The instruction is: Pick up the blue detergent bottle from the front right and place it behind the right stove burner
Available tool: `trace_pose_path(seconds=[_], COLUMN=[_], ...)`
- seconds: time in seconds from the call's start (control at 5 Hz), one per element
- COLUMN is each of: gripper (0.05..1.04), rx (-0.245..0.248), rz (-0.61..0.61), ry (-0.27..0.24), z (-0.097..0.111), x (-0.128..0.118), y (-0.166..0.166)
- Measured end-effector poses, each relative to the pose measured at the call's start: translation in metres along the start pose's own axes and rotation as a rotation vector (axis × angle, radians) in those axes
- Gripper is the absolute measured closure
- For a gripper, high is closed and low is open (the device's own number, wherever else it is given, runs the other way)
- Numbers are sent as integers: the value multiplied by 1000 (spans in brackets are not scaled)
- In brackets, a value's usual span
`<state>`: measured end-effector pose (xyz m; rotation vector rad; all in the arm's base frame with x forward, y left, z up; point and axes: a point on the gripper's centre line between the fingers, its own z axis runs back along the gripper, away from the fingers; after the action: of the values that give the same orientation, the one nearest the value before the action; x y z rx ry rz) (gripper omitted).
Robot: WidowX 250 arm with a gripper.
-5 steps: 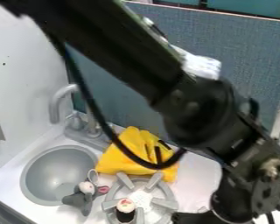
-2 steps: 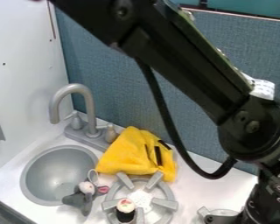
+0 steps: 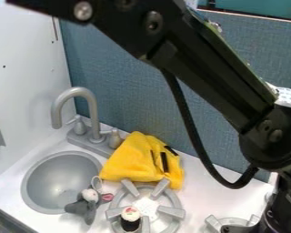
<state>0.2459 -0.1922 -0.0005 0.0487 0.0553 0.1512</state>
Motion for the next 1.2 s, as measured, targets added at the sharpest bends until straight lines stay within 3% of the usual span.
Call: trace_pose_path(seconds=[0.4, 0.6, 1.0, 1.2], gripper=[642, 642, 642, 642], rx=[-9, -46, -145, -167], rz=[9, 73, 184, 224], ry=[47, 23, -171, -227], z=[17, 34, 68, 61], x=[18, 44, 99, 117], y=[7, 19, 33, 34])
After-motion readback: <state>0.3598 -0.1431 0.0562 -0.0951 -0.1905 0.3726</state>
